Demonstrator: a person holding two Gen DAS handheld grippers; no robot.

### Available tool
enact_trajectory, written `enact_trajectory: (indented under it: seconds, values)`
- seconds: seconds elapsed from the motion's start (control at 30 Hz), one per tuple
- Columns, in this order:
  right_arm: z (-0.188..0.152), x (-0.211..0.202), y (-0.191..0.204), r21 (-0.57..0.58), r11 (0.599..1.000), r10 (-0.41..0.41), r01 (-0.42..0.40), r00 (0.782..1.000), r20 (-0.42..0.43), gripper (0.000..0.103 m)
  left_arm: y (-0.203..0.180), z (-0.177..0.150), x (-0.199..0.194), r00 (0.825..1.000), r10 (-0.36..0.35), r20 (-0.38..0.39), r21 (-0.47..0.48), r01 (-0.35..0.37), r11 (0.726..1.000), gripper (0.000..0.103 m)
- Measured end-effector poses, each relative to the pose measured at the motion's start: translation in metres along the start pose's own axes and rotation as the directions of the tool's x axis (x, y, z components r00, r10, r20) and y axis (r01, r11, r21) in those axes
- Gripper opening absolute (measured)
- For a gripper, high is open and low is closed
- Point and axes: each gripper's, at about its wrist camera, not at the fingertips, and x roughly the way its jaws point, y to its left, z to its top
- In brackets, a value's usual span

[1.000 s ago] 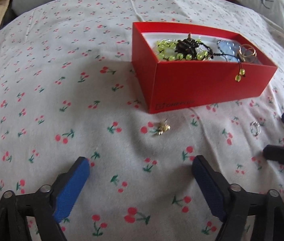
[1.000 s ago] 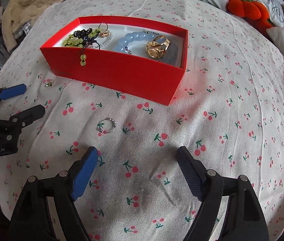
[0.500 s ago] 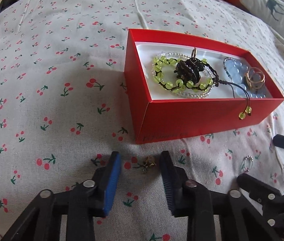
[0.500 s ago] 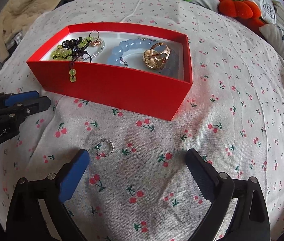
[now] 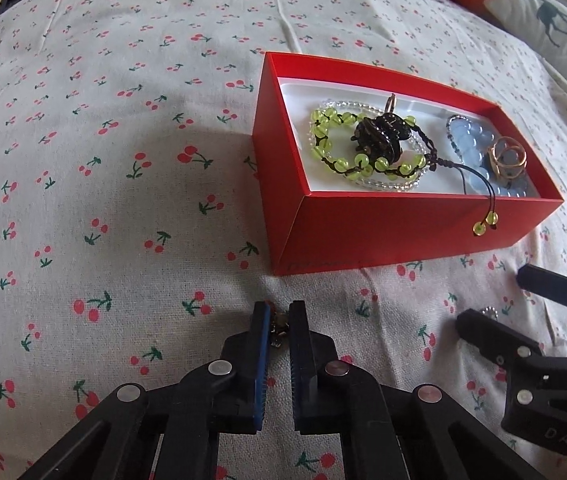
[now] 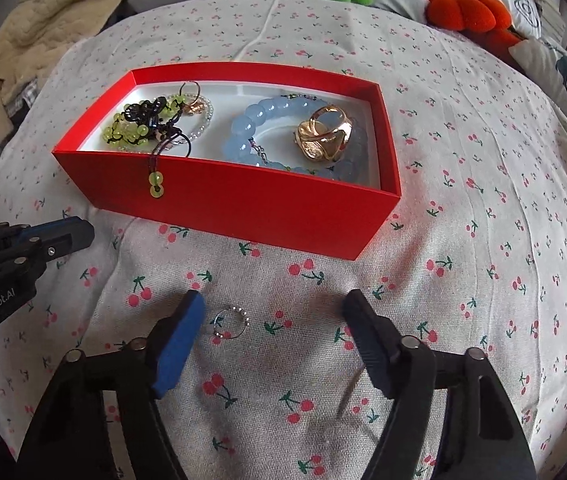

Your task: Organize jewelry

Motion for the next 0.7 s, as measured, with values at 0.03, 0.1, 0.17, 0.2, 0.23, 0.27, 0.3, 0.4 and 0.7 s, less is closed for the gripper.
enact_trajectory:
  seconds: [0.03,0.1,0.17,0.2,0.23,0.27,0.3,0.4,0.7]
  values:
    - [0.001,-0.001,0.002,-0.013,1.0,0.009,-0.009,1.0,-0.002,0.056,0.0,0.0,0.0,1.0,-0.001,-0.001,-0.001,0.001,1.0,0.003]
    - [0.002,-0.003,0.005,-0.035,0.999,0.021,-0.021,1.0,-0.005,0.042,-0.001,-0.001,-0.001,1.0,-0.002,-0.002,-0.002,0.002,1.0,0.003]
    - [0.002,-0.005,0.007,-0.044,0.999,0.031,-0.031,0.999,-0.008,0.031,-0.001,-0.001,-0.001,1.0,-0.002,-0.002,-0.002,0.002,1.0,0.003]
    - [0.002,-0.006,0.007,-0.043,0.998,0.037,-0.038,0.999,-0.01,0.025,-0.001,-0.001,-0.001,1.0,-0.003,-0.003,-0.003,0.003,1.0,0.003]
    - [0.002,-0.006,0.007,-0.041,0.998,0.043,-0.043,0.999,-0.012,0.019,-0.001,-0.002,-0.002,1.0,-0.003,-0.003,-0.004,0.003,1.0,0.003]
    - [0.002,-0.007,0.007,-0.037,0.998,0.049,-0.049,0.999,-0.013,0.017,-0.001,-0.002,-0.002,1.0,-0.004,-0.004,-0.005,0.004,1.0,0.003]
    - [0.003,-0.008,0.006,-0.032,0.998,0.053,-0.053,0.998,-0.014,0.016,-0.001,-0.003,-0.002,1.0,-0.004,-0.004,-0.006,0.004,1.0,0.003]
    - [0.003,-0.011,0.004,-0.026,0.998,0.064,-0.064,0.998,-0.009,0.009,-0.002,-0.004,-0.003,1.0,-0.006,-0.008,-0.007,0.006,1.0,0.003]
    - [0.008,-0.03,-0.004,0.011,0.994,0.108,-0.109,0.994,0.019,0.001,-0.002,-0.005,-0.004,1.0,-0.006,-0.011,-0.007,0.006,1.0,0.003]
